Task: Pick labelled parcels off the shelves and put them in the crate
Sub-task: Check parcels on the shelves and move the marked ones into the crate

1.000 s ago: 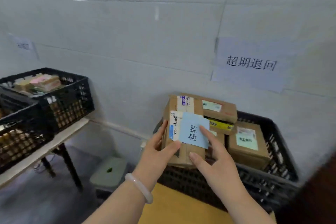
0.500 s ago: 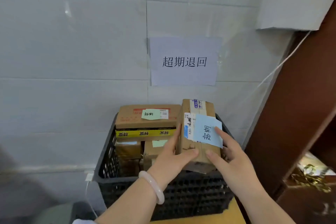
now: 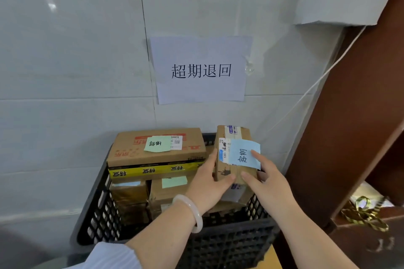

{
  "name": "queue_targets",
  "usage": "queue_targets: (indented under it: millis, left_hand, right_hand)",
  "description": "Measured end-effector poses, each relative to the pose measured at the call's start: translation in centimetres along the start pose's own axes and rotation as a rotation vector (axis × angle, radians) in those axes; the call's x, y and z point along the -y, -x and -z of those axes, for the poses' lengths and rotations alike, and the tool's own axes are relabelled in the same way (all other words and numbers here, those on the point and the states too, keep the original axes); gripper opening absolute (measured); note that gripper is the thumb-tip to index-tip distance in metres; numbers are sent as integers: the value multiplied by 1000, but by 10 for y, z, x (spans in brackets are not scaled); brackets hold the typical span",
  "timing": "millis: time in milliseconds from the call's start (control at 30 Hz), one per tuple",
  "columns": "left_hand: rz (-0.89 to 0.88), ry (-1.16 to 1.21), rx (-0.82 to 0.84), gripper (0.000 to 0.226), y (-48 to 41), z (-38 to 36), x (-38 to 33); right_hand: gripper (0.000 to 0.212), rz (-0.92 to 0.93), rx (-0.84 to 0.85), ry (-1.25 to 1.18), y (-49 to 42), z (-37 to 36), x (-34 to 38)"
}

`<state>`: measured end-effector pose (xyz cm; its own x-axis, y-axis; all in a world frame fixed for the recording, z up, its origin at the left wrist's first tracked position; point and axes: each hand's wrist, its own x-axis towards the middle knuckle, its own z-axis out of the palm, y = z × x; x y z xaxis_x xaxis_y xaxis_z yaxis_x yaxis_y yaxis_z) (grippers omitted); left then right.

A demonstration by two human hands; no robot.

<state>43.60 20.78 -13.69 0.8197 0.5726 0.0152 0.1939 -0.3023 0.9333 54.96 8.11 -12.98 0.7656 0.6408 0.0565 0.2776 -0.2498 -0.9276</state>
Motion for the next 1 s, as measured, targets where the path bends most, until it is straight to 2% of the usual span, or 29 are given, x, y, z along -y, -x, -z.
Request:
queue_targets:
  millis: [233,433,633,800,1000]
  left_hand:
    - [65,-109,-122,67,-27,-8,16]
    - [-41,-364,-248,60,-29,-2,18]
    - [-268,-743,-174,64,-4,4,41]
    - [-200,-920,-142,76,-11,4,42]
    - [-113,-1033,-103,79,-27,10,31]
  right_hand:
    - [60,21,43,49,-47,-13,-18]
    - [62,145,51,118,-64,-21,-20]
    - [53,442,57,452,-29,-8,-39]
    - [65,474,150,693,-36,-9,-42]
    - [77,450,202,868,-53,-6,-32]
